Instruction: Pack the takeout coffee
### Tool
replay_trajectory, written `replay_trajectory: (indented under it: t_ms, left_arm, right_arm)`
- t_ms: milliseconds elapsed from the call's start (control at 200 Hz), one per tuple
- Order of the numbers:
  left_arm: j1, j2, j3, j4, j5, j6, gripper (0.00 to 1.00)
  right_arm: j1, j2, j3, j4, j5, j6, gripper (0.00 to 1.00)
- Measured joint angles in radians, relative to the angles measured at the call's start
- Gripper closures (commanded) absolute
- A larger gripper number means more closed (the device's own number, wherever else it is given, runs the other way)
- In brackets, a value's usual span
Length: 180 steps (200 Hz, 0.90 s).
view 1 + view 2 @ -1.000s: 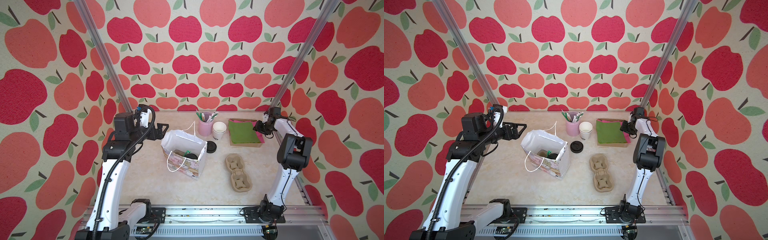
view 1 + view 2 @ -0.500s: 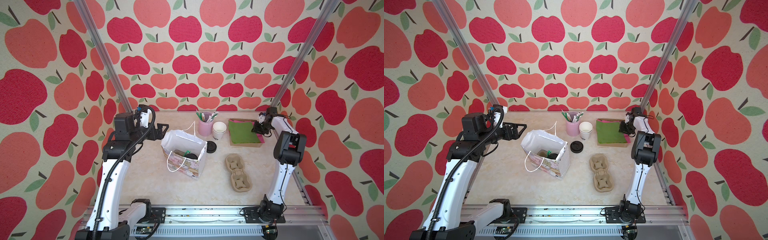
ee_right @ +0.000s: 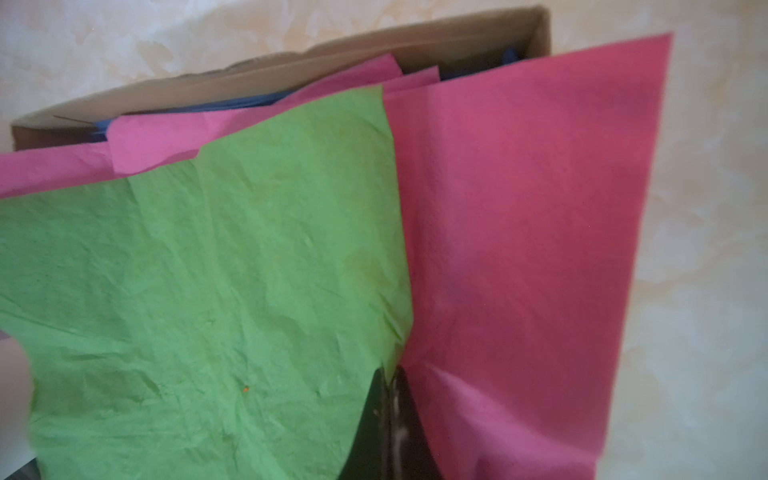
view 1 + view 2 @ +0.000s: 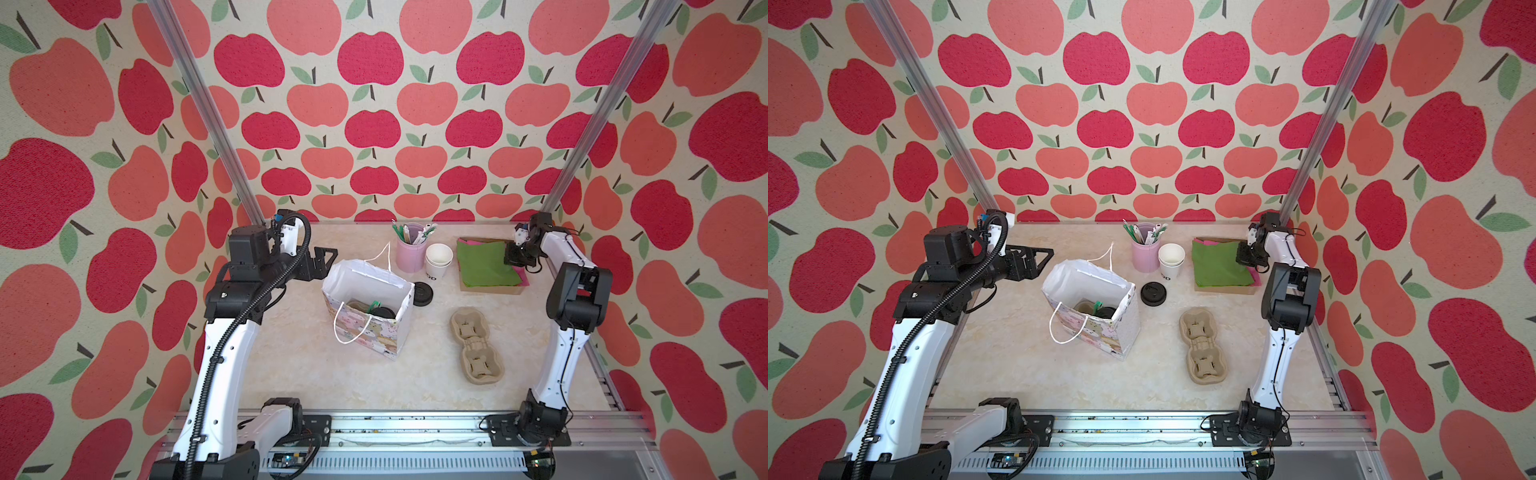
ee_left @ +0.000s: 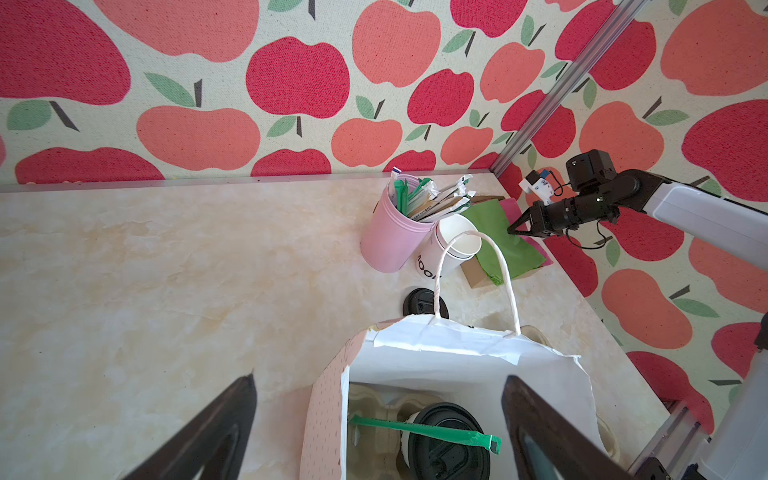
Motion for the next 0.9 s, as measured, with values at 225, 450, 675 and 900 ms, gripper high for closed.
replay_trajectory:
  t_ms: [225, 450, 675, 900]
  left_arm:
    - [0.0, -0.009, -0.01, 0.0, 0.0, 0.0, 0.05]
    - [0.0, -0.016, -0.011, 0.0, 0.0, 0.0, 0.05]
    - [0.0, -0.021, -0.016, 0.0, 0.0, 0.0, 0.05]
    - [0.0, -0.022, -0.019, 0.0, 0.0, 0.0, 0.05]
  right_arm:
    - [0.072, -0.034, 0.105, -0.087, 0.125, -0.031, 0.98]
    - [0.133, -0.033, 0.23, -0.196, 0.171, -0.022, 0.96]
    - [0.181, -0.021, 0.288, -0.239, 0.132, 0.04, 0.92]
    - [0.242, 0.032, 0.345, -0.261, 0.093, 0.08, 0.9]
